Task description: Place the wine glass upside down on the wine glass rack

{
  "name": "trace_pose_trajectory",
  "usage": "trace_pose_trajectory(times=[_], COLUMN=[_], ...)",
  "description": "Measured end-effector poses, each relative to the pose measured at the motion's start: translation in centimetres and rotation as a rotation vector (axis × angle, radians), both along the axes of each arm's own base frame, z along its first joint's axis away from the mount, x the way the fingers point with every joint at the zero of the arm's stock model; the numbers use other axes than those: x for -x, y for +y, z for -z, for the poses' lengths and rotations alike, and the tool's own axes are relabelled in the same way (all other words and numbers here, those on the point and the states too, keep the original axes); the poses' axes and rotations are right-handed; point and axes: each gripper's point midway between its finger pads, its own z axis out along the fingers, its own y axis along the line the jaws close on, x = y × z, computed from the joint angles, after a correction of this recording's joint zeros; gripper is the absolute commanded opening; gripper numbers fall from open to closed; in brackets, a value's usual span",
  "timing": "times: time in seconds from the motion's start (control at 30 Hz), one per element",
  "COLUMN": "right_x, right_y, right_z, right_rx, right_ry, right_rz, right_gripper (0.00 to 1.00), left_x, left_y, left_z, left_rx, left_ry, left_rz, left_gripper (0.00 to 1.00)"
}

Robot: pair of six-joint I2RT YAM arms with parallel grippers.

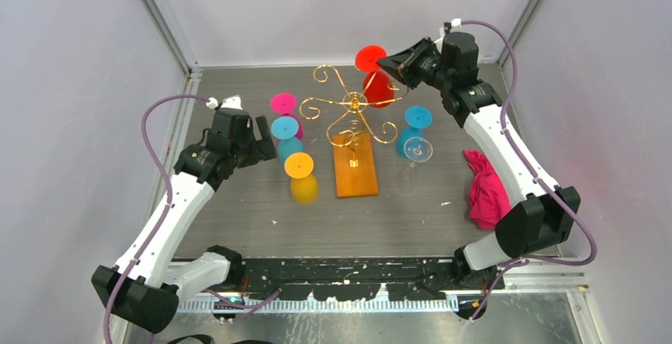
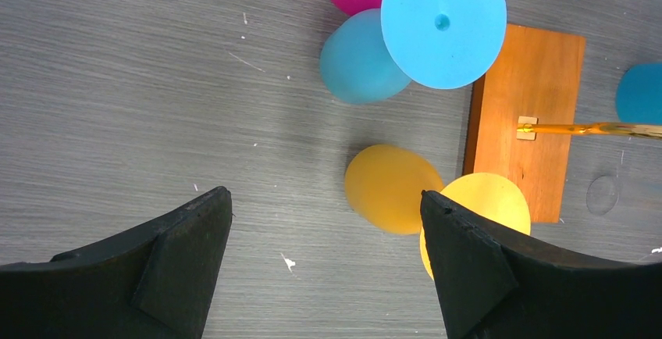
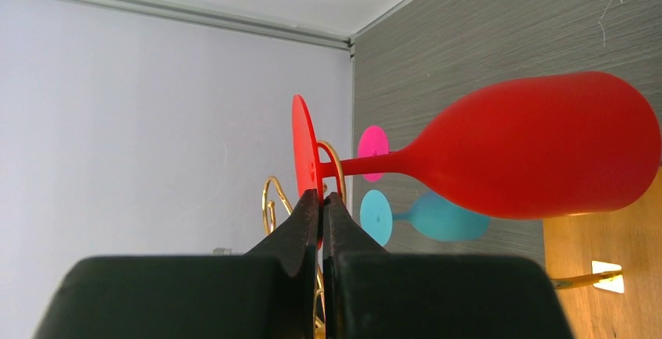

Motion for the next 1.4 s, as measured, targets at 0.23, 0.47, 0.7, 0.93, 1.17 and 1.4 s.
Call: trace_pose_trajectory(times=[0.23,0.47,0.7,0.93,1.17,1.4], right_x=[-0.6,-0.7,-0.7,-0.7,-0.6,-0.8], right_y=[0.2,0.4,0.6,0.7,0.9,1.2], right_z=[-0.4,-0.7,-0.4,-0.4,-0.5,-0.4], right_rx=[-0.004,-0.008,-0.012,-0.014,-0.020,-0.028], right_ry=[-0.008,-0.012,-0.003,-0.001,-0.003,-0.002], right_rz=[-0.007,-0.018,-0.028,-0.038,-0.050,-0.064], right_gripper=[0.01,0.01,0.01,0.01,0.01,0.01], left_x=[-0.3,-0.4,-0.5,-0.4,-0.4,-0.5], left_y=[-0.1,-0.1,-0.1,-0.2,-0.3,-0.4], left_z=[0.0,0.0,0.0,0.0,0.0,-0.1], left_rx=[-0.006,-0.006,-0.005,-0.002,0.002,0.000], left_ry=[-0.005,-0.007,-0.007,-0.008,-0.009,-0.011], left_rz=[0.006,0.006,0.005,0.004,-0.004,-0.006], left_gripper=[0.91,0.91,0.91,0.91,0.91,0.91])
